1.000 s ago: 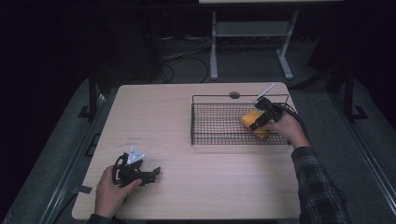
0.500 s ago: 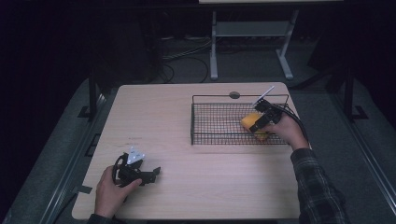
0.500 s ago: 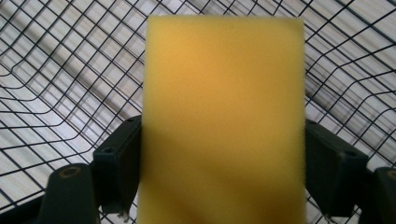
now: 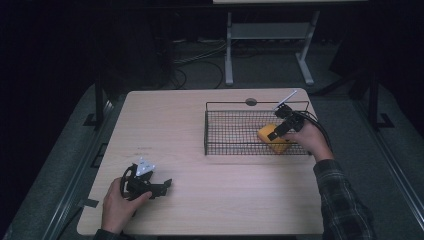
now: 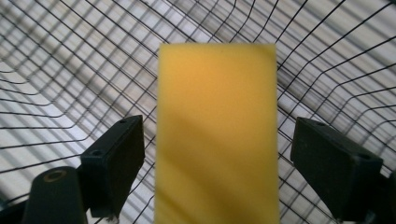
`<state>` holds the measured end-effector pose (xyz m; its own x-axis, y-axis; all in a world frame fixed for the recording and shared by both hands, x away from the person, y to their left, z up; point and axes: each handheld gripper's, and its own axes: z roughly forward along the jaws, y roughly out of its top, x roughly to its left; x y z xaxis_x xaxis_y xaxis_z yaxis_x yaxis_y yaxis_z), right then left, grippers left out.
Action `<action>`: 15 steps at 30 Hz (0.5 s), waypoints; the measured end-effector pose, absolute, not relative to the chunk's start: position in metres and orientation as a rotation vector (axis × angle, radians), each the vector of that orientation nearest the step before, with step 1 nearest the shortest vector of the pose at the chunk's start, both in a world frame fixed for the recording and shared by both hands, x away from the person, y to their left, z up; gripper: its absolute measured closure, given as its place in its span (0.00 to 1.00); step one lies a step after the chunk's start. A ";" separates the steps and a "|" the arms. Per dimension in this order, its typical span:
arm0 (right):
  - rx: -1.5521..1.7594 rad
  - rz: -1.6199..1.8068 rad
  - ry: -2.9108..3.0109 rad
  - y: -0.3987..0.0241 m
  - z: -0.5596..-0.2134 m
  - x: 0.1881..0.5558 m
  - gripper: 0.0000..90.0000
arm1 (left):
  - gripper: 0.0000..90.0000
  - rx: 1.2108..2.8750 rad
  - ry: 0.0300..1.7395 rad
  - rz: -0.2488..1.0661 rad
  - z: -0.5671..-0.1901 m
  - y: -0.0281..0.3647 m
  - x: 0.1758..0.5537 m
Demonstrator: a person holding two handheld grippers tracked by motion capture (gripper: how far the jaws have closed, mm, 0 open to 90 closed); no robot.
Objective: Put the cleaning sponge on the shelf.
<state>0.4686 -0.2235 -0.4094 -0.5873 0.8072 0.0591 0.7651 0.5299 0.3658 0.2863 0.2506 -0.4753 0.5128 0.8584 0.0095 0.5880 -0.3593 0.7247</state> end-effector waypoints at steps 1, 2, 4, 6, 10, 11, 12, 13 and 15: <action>1.361 0.552 2.641 -0.224 -0.407 0.467 0.19 | 0.14 2.082 1.176 0.516 -0.475 0.251 0.286; 1.357 0.565 2.635 -0.224 -0.404 0.465 0.19 | 0.14 2.082 1.176 0.516 -0.475 0.251 0.286; 1.354 0.578 2.629 -0.225 -0.400 0.463 0.19 | 0.14 2.082 1.176 0.516 -0.475 0.251 0.286; 1.336 0.622 2.610 -0.227 -0.388 0.453 0.18 | 0.14 2.082 1.176 0.516 -0.475 0.251 0.286; 1.308 0.673 2.588 -0.229 -0.379 0.440 0.17 | 0.14 2.082 1.176 0.517 -0.475 0.251 0.286; 1.308 0.673 2.588 -0.229 -0.379 0.440 0.17 | 0.14 2.082 1.176 0.517 -0.475 0.251 0.286; 1.295 0.701 2.572 -0.230 -0.374 0.430 0.17 | 0.14 2.082 1.176 0.516 -0.475 0.251 0.286; 1.291 0.711 2.569 -0.231 -0.373 0.427 0.17 | 0.14 2.082 1.176 0.516 -0.475 0.251 0.286; 1.276 0.721 2.559 -0.232 -0.371 0.418 0.17 | 0.14 2.082 1.176 0.516 -0.475 0.251 0.286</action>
<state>0.4182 -0.2318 -0.3709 -0.6108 0.7906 0.0439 0.6972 0.5106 0.5032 0.2863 0.2505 -0.4753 0.5129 0.8584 0.0097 0.5879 -0.3595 0.7247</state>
